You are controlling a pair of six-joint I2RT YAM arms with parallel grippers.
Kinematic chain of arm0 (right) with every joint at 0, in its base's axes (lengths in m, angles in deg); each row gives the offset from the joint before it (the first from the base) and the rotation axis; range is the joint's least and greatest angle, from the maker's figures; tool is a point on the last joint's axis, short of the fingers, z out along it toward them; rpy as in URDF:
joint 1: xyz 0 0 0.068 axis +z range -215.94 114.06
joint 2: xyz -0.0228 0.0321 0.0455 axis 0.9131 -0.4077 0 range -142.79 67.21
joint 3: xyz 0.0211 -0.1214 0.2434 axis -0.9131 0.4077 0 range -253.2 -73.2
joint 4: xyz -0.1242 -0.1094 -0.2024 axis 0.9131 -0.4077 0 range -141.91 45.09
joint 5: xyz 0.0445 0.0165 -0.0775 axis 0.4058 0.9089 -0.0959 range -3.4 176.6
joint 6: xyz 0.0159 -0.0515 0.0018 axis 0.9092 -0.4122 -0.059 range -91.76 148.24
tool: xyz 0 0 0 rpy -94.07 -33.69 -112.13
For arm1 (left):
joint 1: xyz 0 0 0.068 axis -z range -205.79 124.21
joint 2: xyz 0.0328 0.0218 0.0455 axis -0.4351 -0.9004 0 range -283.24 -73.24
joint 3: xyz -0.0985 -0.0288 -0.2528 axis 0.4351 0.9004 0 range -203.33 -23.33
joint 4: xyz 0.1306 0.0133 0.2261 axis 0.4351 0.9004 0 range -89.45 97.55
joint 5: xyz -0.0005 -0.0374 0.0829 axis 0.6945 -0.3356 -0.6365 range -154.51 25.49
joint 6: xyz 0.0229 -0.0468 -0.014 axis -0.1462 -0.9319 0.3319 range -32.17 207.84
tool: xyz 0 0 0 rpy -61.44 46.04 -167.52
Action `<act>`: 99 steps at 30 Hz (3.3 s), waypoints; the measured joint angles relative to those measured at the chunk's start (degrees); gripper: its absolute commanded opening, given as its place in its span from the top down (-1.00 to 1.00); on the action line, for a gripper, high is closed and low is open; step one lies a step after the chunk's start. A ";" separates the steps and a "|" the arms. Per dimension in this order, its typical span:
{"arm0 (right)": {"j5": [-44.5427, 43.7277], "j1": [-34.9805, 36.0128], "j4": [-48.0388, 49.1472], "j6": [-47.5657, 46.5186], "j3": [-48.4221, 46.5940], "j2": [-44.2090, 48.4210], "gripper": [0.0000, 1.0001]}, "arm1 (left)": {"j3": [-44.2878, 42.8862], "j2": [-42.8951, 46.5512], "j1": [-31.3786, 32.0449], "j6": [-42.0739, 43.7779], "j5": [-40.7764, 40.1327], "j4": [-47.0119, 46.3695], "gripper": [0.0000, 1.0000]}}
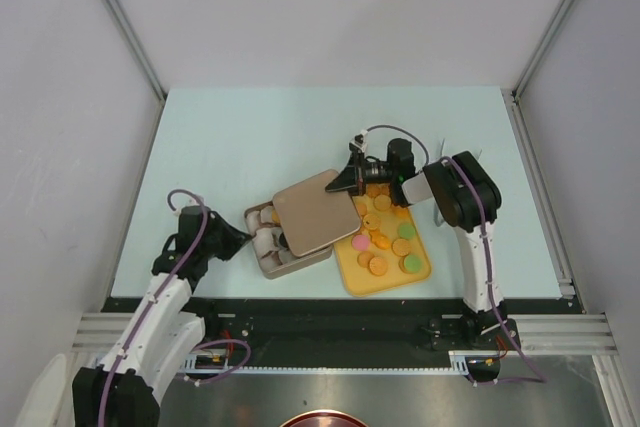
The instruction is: Pack the cookies
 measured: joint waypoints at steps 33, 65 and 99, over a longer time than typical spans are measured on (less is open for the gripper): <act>-5.51 0.44 -45.11 -35.32 -3.06 8.59 0.98 | 0.96 -6.58 -0.04 0.04 2.58 -10.36 0.99; -4.46 0.39 -48.09 -35.76 -3.65 7.30 0.85 | 2.56 -11.19 -0.31 -0.94 5.01 -19.39 0.99; -24.57 -2.29 -76.50 -54.10 -0.76 19.56 -0.18 | 3.34 -9.90 -0.31 -1.36 4.68 -19.71 0.99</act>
